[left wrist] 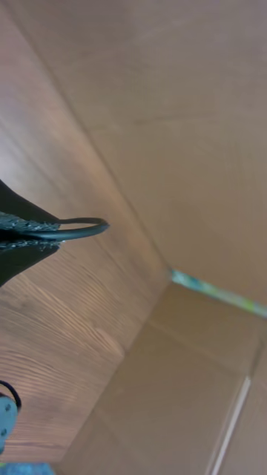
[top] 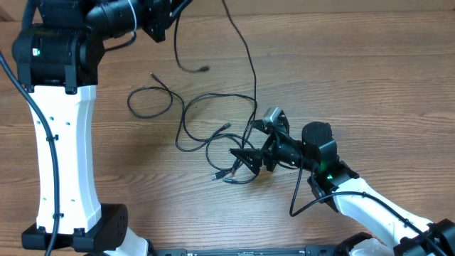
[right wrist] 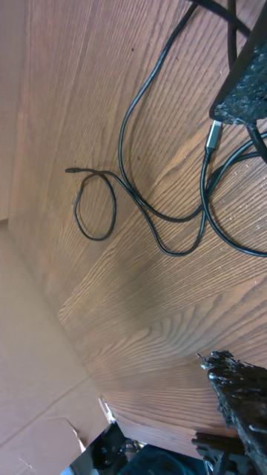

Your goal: Untangle cables

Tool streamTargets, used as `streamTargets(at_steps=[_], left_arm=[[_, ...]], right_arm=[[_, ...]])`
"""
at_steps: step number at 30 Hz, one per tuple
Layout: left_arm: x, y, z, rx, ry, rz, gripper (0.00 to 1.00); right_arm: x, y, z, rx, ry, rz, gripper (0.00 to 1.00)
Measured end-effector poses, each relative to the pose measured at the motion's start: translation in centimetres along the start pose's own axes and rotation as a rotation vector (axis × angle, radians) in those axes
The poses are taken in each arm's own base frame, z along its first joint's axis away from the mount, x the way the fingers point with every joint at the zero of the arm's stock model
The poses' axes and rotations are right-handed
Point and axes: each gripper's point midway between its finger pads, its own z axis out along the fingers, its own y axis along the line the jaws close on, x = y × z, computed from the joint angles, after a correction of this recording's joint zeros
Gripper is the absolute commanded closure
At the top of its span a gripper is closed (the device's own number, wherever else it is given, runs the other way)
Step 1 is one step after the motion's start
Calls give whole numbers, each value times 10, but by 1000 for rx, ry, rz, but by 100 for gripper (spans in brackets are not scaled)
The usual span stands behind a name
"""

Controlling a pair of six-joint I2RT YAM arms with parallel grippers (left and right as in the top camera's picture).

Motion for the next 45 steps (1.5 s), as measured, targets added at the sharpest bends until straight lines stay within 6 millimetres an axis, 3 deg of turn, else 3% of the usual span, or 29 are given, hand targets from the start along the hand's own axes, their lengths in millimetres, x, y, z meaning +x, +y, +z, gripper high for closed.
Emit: streamTargets(at_steps=[6,13,20,23,31,45], left_arm=[[-36,-22,-15,37,-119,115,96],[-78,-64,-57,10,-261,268,96],[-89,-88,-85,-27,-305,307,96],[-77,-83,-82,-38,-258,249,96],[-19,-66,-70,-71,-50,60,96],[87,-78,-77,0,344,-34,96]], right_arm=[[2,-2,0,10,5,5,0],[2,-3,0,16,5,5,0],[2,-4,0,21,5,6,0],[1,-3,0,19,4,4,0],[-18,13,-1,-69,-69,-58,0],[-32,48,-8,-262,-116,-116,0]])
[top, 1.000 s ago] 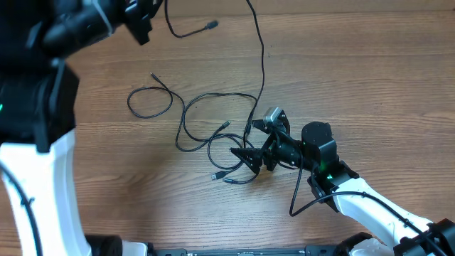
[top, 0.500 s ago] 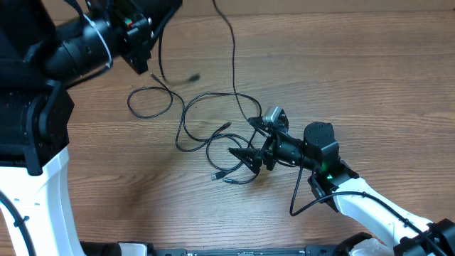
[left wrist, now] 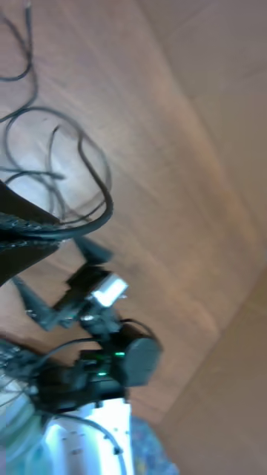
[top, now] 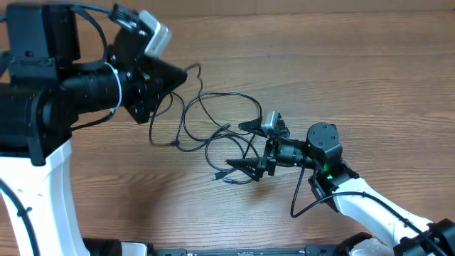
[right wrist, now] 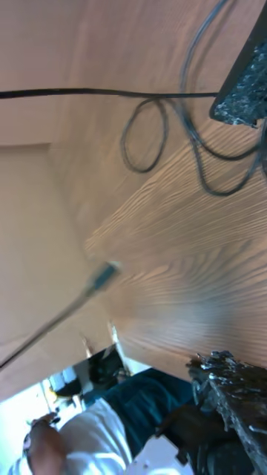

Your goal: Untangle cables

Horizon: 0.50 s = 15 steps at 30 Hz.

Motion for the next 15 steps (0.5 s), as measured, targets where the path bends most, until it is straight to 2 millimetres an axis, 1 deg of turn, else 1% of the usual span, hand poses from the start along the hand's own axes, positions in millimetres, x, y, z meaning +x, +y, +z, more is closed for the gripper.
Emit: streamTargets(at_steps=[2,4,7,9,12,15], left_arm=[[9,2,6,18,44,-5,96],[15,5,12,34,74,-8,96],[18,9,23,58,104,-5,96],[19,7,32,81,122,3,96],[20,-5,47,137,153,31,96],[22,-23,61,194,184,71,96]], right_arm=[[-7,3,0,-12,-22,-22,0],[-13,5,0,-21,-44,-43,1],[-23,8,-1,-32,-79,-84,0],[-30,10,-2,-38,-104,-116,0],[-36,9,-2,-28,-127,-139,0],[-39,2,-3,17,-138,-139,0]])
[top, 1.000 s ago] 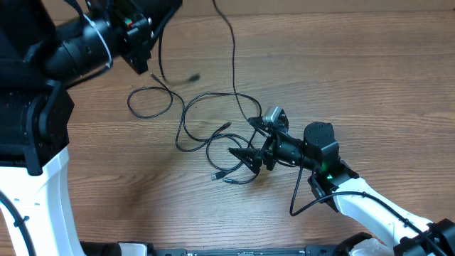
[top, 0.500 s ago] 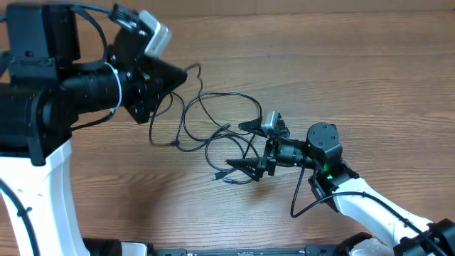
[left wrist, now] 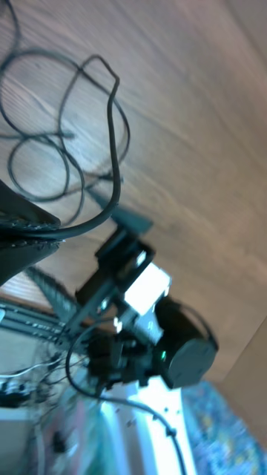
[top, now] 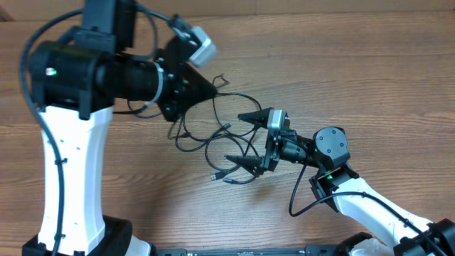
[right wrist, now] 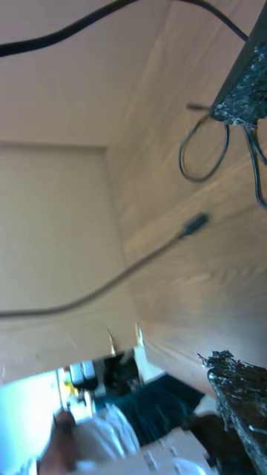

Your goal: Untangle cables

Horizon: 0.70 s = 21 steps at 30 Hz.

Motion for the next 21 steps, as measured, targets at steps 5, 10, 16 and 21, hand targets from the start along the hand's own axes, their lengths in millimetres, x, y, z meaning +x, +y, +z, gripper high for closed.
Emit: streamTargets(at_steps=[5,10,16,21], left_arm=[[2,-18,17,14,60,58,96],[5,-30,28,16,103,83,96],[6,-43,36,35,126,116,96],[7,-50,39,47,136,134,96]], right_arm=[[-6,-22,-2,132,-29,-9,0],[-21,-48,-8,288,-92,-40,0],[-40,-60,-15,379,-167,-79,16],[-45,-64,-18,410,-186,-89,27]])
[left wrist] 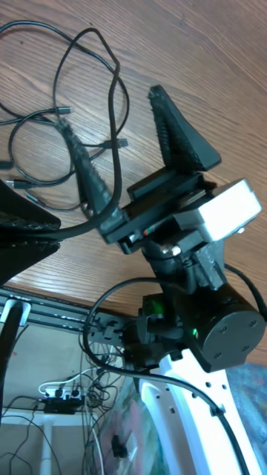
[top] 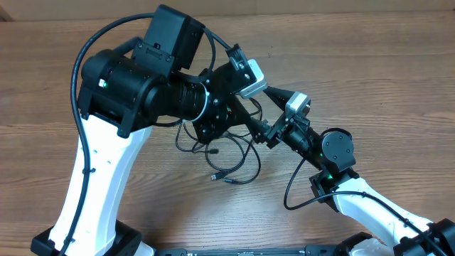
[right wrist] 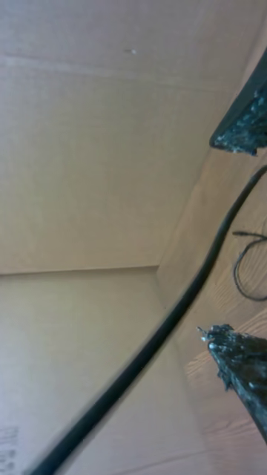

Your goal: Untangle cables

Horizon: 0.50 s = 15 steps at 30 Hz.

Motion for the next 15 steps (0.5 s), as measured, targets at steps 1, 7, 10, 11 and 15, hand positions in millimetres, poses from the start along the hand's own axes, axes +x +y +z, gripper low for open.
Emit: streamTargets(at_steps=[1,7,10,11,15], left_arm=[[0,-1,1,3,1,3,96],[-1,-9,4,19,7,20,96],[-2,-10,5,21,8,23,96],[-2,-10,5,22,8,24,96],[-2,-10,5,20,9,24,96]], right_arm=[[0,0,0,3,-1,-1,27],[-5,-1,0,8,-19,-8,49],[-6,-1,0,8,-25,-11,69],[-6,-2,0,11,-25,-12,79],[-5,-2,0,15,-22,-9,96]])
